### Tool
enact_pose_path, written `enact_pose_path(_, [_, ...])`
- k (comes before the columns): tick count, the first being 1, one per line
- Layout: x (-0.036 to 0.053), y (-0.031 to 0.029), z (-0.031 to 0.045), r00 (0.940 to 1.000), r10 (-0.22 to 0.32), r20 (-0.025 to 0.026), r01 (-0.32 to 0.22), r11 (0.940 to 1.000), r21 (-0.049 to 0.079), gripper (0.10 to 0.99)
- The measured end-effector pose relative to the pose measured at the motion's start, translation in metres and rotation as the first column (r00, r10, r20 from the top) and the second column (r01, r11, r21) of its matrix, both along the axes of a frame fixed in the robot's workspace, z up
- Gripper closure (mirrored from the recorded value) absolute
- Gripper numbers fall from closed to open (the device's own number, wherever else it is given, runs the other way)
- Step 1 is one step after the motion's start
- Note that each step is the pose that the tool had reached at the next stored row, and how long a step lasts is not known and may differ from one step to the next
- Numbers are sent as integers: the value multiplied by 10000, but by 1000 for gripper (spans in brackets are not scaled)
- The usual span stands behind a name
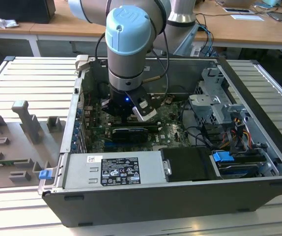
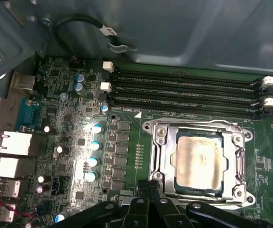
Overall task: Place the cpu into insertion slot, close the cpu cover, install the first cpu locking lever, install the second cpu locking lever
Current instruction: 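Install the second cpu locking lever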
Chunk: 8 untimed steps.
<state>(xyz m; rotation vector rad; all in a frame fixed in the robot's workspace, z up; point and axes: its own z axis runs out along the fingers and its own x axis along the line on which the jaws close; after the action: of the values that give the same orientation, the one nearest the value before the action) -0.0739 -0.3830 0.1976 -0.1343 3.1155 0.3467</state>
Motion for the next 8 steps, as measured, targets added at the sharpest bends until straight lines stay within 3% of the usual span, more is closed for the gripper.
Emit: enact_pose_path(8, [0, 0, 138, 10000, -2, 2, 2, 10000, 7, 980])
